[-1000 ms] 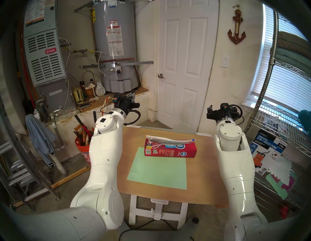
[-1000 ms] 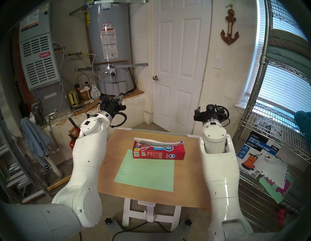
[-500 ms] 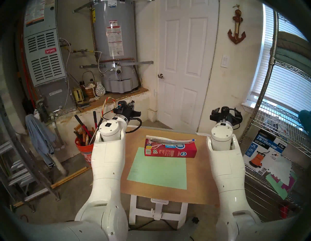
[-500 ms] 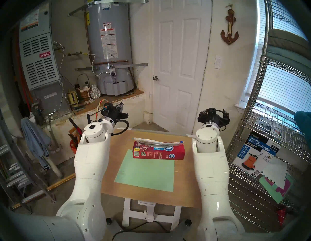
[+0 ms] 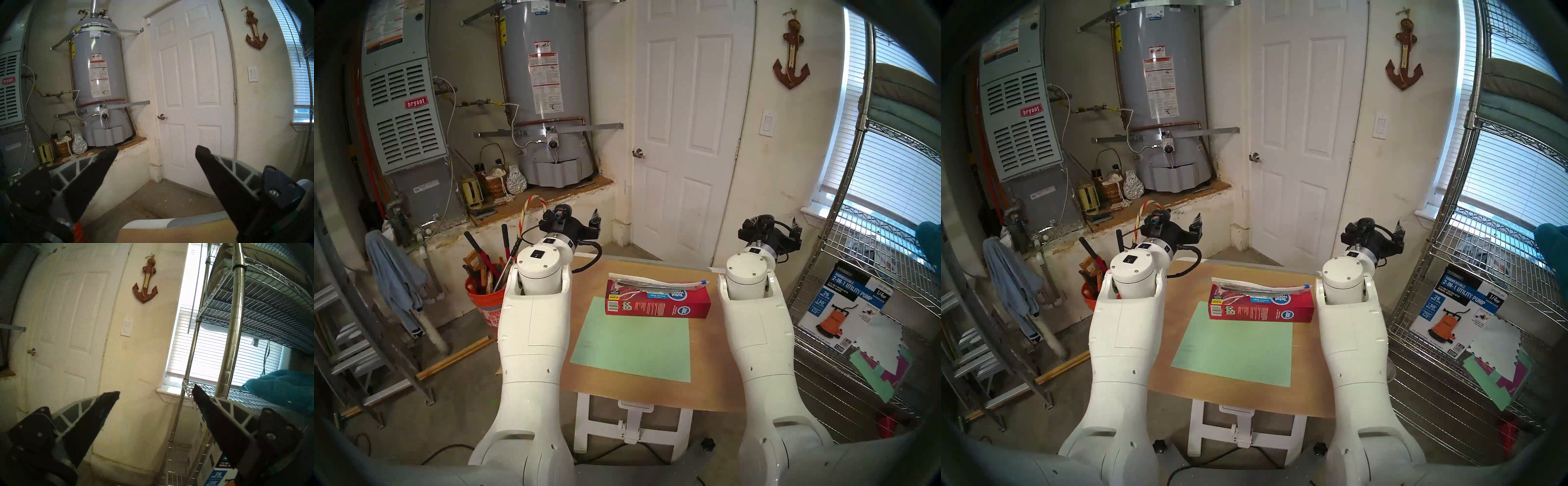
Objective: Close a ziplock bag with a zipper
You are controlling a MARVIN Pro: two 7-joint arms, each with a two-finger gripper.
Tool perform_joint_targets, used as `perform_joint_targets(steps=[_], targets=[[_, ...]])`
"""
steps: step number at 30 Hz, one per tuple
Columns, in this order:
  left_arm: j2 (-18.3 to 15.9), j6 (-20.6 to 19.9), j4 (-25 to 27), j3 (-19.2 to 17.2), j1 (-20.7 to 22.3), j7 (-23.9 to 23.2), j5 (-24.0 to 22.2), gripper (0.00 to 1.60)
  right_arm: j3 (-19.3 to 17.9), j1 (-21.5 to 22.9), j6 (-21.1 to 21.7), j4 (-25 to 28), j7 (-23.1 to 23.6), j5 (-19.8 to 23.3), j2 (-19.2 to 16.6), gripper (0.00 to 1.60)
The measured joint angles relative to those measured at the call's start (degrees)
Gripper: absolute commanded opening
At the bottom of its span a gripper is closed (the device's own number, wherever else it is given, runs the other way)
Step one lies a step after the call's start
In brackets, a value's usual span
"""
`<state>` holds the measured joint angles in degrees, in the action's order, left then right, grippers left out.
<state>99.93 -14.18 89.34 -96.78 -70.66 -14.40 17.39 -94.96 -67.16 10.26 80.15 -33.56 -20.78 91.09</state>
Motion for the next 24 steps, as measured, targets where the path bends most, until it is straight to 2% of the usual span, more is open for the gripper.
perform_joint_targets(steps=[12,24], targets=[[-1.0,-4.8,3.5,2.2,-2.2,2.8,-1.0,1.6,0.1,1.1,-2.3,-1.2,-2.5,-0.8,0.5,1.6],[-1.4,-5.7,4.2,2.8,-2.3,3.9,-1.6,1.6,0.1,1.4,-2.9,-1.7,-3.1,-1.0,0.6,1.6]])
